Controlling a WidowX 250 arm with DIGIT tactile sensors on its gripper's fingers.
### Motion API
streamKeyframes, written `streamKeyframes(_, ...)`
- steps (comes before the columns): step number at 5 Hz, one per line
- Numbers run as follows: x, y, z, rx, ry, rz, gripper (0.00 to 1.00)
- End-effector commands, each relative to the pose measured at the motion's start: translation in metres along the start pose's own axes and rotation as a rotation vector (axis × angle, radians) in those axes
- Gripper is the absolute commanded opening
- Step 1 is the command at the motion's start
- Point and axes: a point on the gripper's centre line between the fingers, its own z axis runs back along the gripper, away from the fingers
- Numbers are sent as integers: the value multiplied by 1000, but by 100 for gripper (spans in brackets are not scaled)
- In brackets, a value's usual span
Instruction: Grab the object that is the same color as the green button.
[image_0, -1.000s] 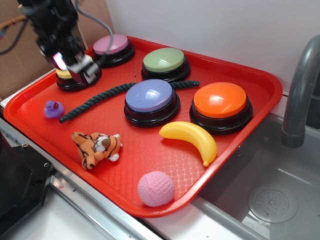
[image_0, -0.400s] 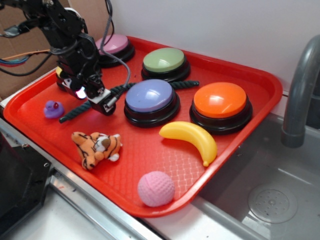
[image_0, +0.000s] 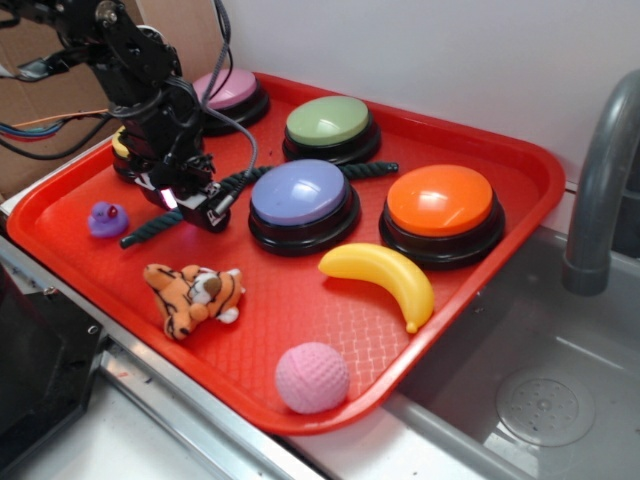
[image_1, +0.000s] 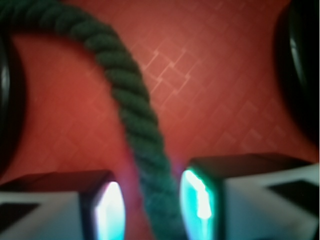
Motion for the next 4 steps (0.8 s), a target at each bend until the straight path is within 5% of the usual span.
streamKeyframes(1,0,4,10,-6,8,39,0)
streamKeyframes(3,3,-17,77,15,30,49,0)
streamKeyframes(4,-4,-37,119,-34,12,-14,0)
